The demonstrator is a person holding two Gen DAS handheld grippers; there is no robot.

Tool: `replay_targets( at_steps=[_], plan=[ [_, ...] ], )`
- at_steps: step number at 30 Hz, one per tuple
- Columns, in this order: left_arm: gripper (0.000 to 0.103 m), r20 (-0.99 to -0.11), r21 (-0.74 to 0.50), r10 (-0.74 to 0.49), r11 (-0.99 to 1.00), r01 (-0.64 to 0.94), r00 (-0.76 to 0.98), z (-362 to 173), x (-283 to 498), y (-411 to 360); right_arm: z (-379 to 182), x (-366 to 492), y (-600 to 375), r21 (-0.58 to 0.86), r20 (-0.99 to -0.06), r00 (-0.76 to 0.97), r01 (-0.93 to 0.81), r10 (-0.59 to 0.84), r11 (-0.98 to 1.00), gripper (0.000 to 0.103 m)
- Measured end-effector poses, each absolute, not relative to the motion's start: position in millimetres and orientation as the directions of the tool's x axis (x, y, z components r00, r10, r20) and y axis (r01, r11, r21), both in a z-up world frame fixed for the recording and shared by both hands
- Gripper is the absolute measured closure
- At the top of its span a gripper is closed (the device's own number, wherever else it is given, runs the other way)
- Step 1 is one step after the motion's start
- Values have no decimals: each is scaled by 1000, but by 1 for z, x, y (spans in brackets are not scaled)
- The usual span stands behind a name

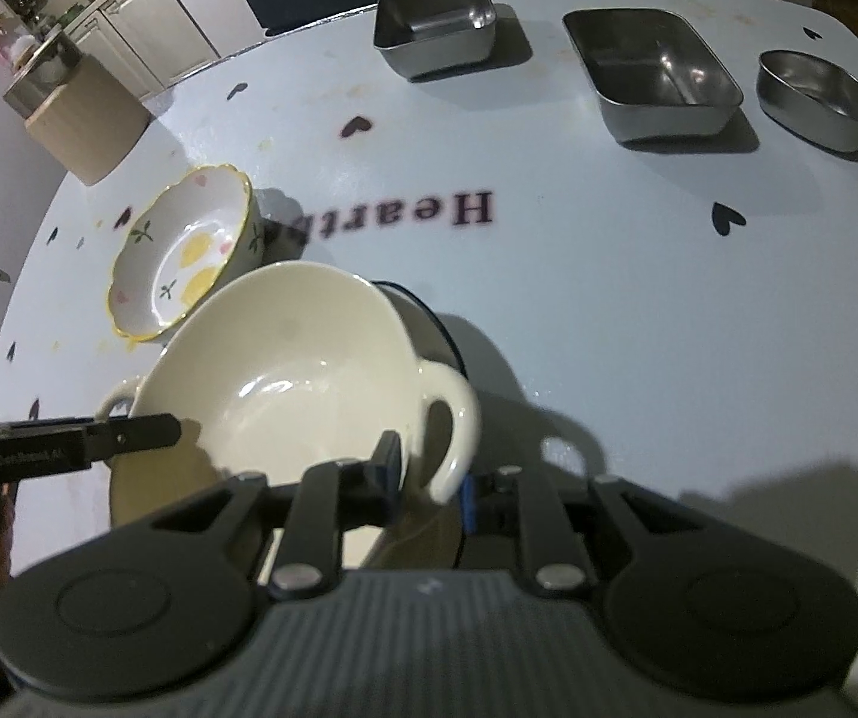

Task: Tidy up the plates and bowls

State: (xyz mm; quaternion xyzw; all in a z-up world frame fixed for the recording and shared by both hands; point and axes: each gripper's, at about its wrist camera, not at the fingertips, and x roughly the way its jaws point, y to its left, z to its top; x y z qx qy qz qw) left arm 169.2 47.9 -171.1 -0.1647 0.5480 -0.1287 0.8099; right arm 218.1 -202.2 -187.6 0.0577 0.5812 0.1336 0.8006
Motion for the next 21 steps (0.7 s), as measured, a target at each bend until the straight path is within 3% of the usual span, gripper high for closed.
replay_targets(
  at_steps=[21],
  plan=[
    [71, -868, -364, -378, 926, 103, 323, -172, 170, 34, -195, 219, -197, 190, -936, 267, -166, 230, 968, 74]
  ],
)
